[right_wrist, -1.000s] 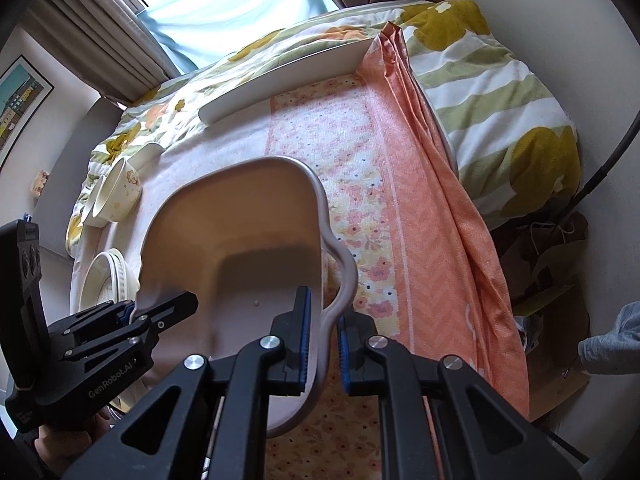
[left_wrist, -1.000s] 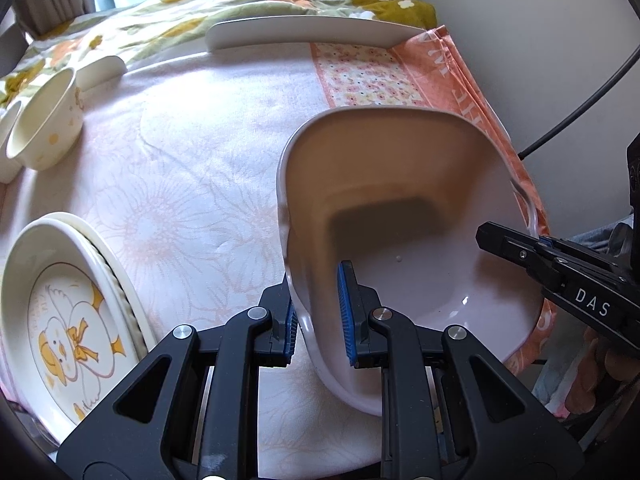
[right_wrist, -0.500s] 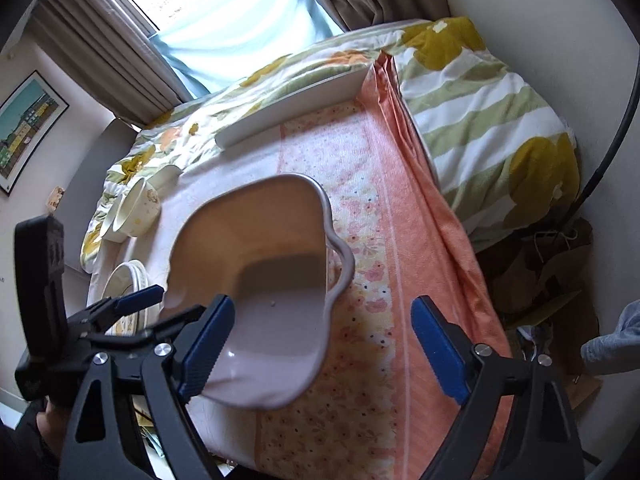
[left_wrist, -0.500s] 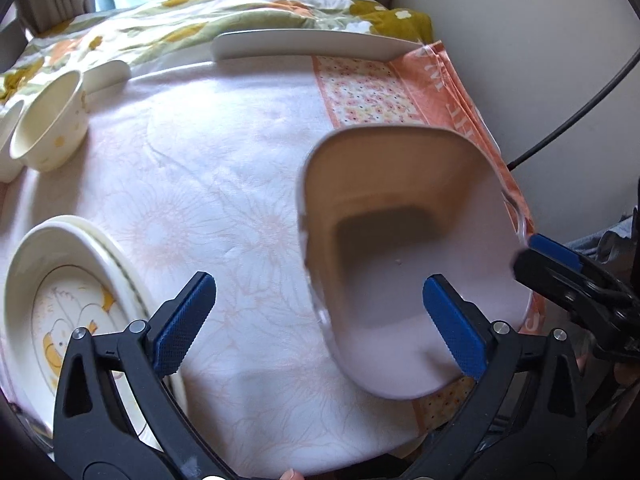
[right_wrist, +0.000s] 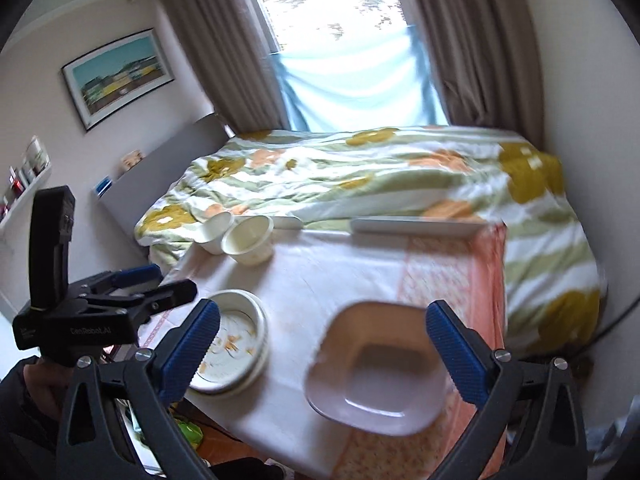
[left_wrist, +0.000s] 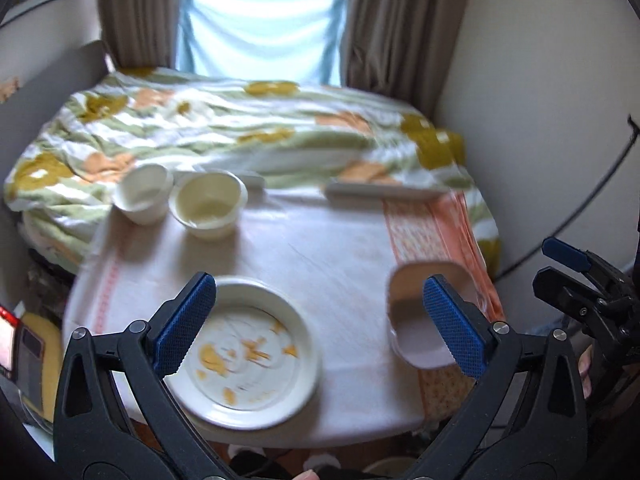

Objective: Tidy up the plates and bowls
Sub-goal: 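Move the right gripper to the large cream bowl and grasp its rim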

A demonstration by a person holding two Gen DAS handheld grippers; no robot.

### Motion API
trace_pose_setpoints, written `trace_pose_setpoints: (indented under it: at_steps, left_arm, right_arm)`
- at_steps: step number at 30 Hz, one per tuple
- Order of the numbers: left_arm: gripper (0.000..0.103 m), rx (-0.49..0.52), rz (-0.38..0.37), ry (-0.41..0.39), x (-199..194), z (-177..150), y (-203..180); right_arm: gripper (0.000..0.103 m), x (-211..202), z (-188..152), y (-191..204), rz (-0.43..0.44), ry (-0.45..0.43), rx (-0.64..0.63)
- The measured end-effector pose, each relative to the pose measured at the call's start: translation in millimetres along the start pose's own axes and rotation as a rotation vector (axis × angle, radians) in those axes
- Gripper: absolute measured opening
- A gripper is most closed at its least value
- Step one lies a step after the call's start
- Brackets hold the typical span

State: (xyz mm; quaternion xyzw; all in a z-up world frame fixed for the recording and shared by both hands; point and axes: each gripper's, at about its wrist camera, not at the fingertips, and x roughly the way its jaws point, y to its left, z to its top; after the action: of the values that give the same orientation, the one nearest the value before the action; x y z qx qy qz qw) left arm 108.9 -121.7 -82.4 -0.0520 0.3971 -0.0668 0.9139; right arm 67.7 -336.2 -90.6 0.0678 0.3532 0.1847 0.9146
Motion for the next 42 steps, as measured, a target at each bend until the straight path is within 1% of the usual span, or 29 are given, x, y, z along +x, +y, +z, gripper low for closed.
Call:
trace_pose_setpoints:
  at_steps: [2,3,5,6,9,11,12,13,14,15,16,17,18,19,21,23,25,26,27,30,31,32,33,34,35,37,39,42]
  left_arm:
    - [0.103,-0.031,0.004,-0.027,-13,14,24]
    - [0.103,-0.048,0.009,-0.031,-16,21,39]
    - [0.103,-0.081,0.021,-0.024,-16,35,68]
    - [0.103,-0.098,0.023,-0.013,-13,42,85]
    - [0.103,-0.163,0.024,0.026,6,58,136]
    - [0.102,-0.215,-0.001,0.061,22,63,168]
    - [0.1,-0.243,-0.012,0.081,34,64,184]
    - [0.098,-0.265,-0.022,0.099,46,65,196]
    - [0.094,-0.292,-0.035,0.125,62,66,209]
    - [0.087,-0.313,-0.047,0.147,78,67,218]
    - [0.082,-0.332,-0.065,0.169,96,67,226]
    - [0.075,-0.342,-0.077,0.198,113,66,232]
    - [0.071,-0.347,-0.086,0.226,128,64,237]
    - [0.068,-0.349,-0.105,0.254,146,63,241]
    - [0.056,-0.346,-0.128,0.303,177,61,241]
    - [0.052,-0.316,-0.138,0.339,207,59,237]
    - [0.048,-0.295,-0.148,0.368,228,56,235]
    - [0.043,-0.29,-0.155,0.38,235,55,235]
    - [0.04,-0.284,-0.164,0.391,242,53,234]
    - [0.038,-0.236,-0.155,0.406,253,52,233]
    - [0.038,-0.219,-0.15,0.407,256,52,233]
    - [0.036,-0.204,-0.145,0.405,258,53,232]
    - [0.029,-0.197,-0.141,0.403,260,54,233]
    - [0.026,-0.192,-0.139,0.404,261,55,235]
    - [0.025,-0.19,-0.152,0.404,262,56,236]
    - [0.02,-0.174,-0.164,0.404,263,57,235]
    - [0.019,-0.142,-0.145,0.401,262,58,230]
    - [0.019,-0.133,-0.141,0.394,260,59,229]
  right_arm:
    - [0.103,7,20,18,0.002,0.002,-0.027]
    - [0.103,12,31,28,-0.01,-0.004,-0.045]
    - [0.103,22,49,48,-0.01,-0.021,-0.078]
    - [0.103,32,60,58,0.006,-0.015,-0.089]
    - [0.102,69,82,82,0.021,0.037,-0.099]
    - [0.102,106,93,91,0.017,0.087,-0.086]
    - [0.1,123,96,93,0.015,0.114,-0.072]
    - [0.094,146,100,95,0.011,0.15,-0.054]
    - [0.09,162,100,97,0.012,0.174,-0.041]
    - [0.079,186,100,98,0.02,0.207,-0.018]
    - [0.072,202,99,96,0.026,0.23,0.005]
    - [0.07,222,98,94,0.027,0.26,0.038]
    - [0.068,240,96,91,0.024,0.282,0.066]
    - [0.063,258,92,89,0.02,0.302,0.095]
    - [0.054,292,87,83,0.006,0.348,0.151]
    - [0.05,322,79,78,-0.005,0.392,0.198]
    - [0.043,343,74,75,-0.012,0.425,0.218]
    - [0.041,352,70,74,-0.02,0.443,0.223]
    - [0.036,358,68,74,-0.026,0.455,0.231]
    - [0.033,368,63,72,-0.031,0.465,0.253]
    - [0.029,369,62,73,-0.032,0.465,0.257]
    - [0.027,371,61,74,-0.03,0.466,0.262]
    - [0.023,374,61,76,-0.029,0.47,0.265]
    - [0.018,374,60,77,-0.029,0.472,0.266]
    - [0.017,376,59,78,-0.033,0.472,0.266]
    - [0.016,377,58,79,-0.048,0.47,0.26]
    - [0.016,377,58,80,-0.051,0.469,0.257]
    - [0.016,376,57,81,-0.057,0.468,0.257]
